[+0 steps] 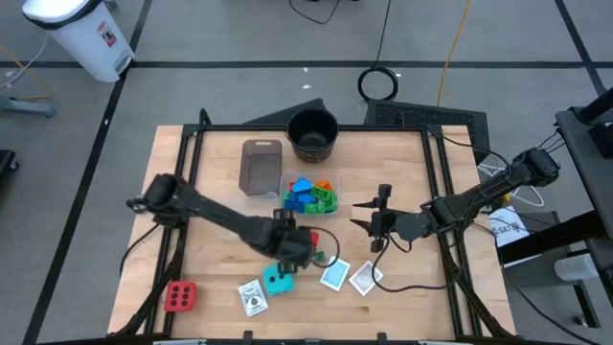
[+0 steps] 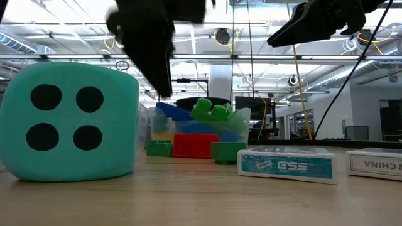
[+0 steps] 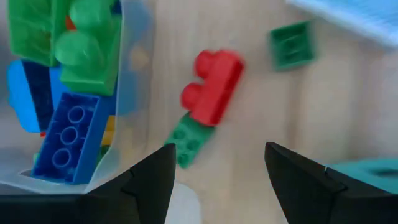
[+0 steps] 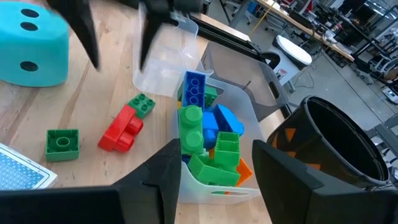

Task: Pick & Place Toys
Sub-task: Put the green game piece into the right transparent bin

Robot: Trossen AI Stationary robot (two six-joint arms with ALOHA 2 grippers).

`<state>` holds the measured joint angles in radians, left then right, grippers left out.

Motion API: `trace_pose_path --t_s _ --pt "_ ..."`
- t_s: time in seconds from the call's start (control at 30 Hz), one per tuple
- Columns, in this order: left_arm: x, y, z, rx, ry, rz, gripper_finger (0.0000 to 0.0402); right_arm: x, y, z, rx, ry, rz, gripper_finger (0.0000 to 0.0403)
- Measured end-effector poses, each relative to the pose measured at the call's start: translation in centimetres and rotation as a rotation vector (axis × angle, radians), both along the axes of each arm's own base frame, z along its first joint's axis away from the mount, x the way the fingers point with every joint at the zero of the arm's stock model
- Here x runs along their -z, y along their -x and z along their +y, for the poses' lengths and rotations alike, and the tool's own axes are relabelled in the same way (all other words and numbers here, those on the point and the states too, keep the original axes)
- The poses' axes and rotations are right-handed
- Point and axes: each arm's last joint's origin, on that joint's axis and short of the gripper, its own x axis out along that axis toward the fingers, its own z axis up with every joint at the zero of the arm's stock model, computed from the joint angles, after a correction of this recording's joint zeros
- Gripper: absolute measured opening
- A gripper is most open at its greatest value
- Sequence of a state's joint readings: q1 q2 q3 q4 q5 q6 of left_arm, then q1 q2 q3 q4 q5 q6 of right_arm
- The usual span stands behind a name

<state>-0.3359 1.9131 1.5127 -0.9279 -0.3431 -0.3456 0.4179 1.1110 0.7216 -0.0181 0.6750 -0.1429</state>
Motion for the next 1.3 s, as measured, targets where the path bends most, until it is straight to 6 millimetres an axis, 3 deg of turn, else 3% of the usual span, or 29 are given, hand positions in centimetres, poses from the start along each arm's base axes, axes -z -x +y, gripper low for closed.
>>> trace_pose_path --t_s 0.13,0.23,0.57,1.03,1.17,1.3 --pt "2.6 -0.9 1.2 0.0 -0.048 0.098 0.0243 0.0 0.0 0.0 0.0 0.0 0.001 0.0165" --pt "4.0 -1.3 1.5 0.025 -0.068 0.143 0.0215 0.0 0.0 0.0 0.0 0.0 0.001 0.0165" --pt "4.5 -1.4 2.0 -0.061 -0.113 0.14 0.0011 0.0 0.0 0.0 0.0 0.0 0.0 0.0164" --pt "5.6 -1.7 2.0 -0.118 -0.041 0.157 0.0012 0.0 0.0 0.0 0.001 -0.003 0.0 0.0164" --pt "4.7 -1.7 1.9 -0.12 -0.026 0.108 0.0004 0.0 0.0 0.0 0.001 -0.003 -0.001 0.0164" --pt "2.5 -1.3 1.5 -0.127 -0.015 0.025 0.0007 0.0 0.0 0.0 0.001 -0.003 -0.002 0.0164"
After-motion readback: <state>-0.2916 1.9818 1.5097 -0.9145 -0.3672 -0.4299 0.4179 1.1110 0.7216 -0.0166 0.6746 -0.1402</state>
